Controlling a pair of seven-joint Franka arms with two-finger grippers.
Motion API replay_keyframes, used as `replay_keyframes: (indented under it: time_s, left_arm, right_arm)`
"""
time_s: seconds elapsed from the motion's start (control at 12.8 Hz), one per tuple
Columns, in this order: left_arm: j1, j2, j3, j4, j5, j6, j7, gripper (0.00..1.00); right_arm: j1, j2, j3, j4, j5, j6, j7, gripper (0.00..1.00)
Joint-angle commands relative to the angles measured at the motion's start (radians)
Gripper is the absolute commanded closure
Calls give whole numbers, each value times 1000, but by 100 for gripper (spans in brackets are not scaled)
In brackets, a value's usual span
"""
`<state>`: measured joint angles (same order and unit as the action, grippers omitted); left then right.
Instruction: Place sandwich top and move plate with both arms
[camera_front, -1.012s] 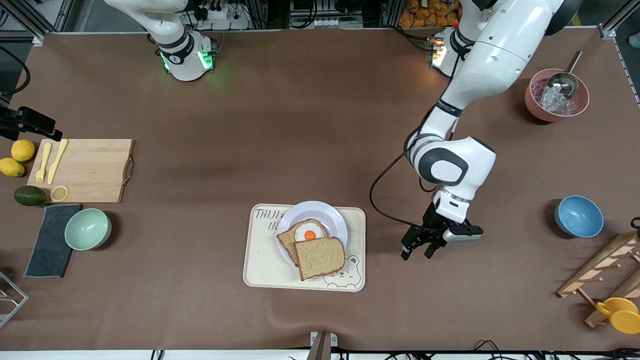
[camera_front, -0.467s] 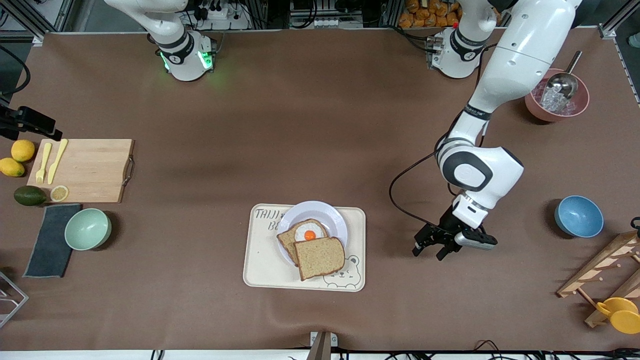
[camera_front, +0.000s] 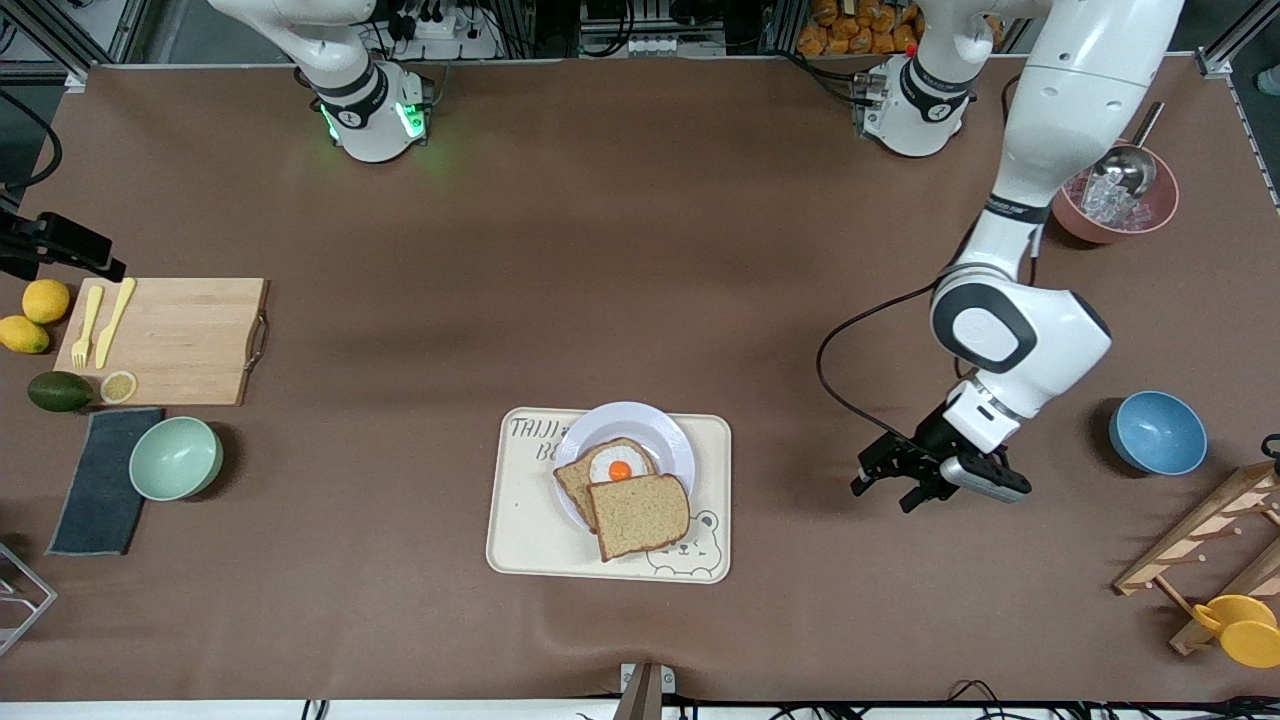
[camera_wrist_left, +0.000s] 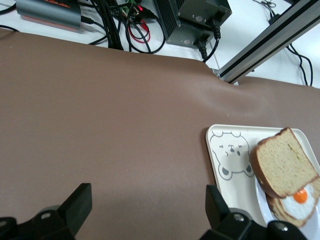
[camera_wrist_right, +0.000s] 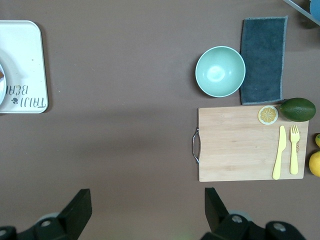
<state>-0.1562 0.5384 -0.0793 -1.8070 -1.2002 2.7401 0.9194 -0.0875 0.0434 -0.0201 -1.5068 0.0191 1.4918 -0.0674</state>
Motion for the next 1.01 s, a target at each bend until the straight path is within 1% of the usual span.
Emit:
replay_keyframes:
  time_s: [0.0, 0.39, 0.54, 0.7, 0.86, 0.93]
  left_arm:
    - [-3, -66, 36, -49, 126, -72, -101, 0]
    - [-5, -130, 114, -31, 449, -267, -347, 0]
    - [-6, -144, 157, 21, 603, -409, -422, 0]
    - [-6, -179, 188, 67, 755, -560, -541, 0]
    - [-5, -233, 190, 84, 926, -647, -675, 0]
    - [0, -256, 190, 104, 997, -702, -706, 0]
  right_arm:
    - [0, -14, 9, -6, -10, 2, 21, 0]
    - [0, -14, 9, -9, -10, 1, 21, 0]
    - [0, -13, 9, -9, -10, 1, 21, 0]
    - [0, -13, 9, -10, -10, 1, 21, 0]
    - [0, -13, 9, -10, -10, 2, 21, 0]
    - [0, -11, 9, -10, -11, 2, 21, 0]
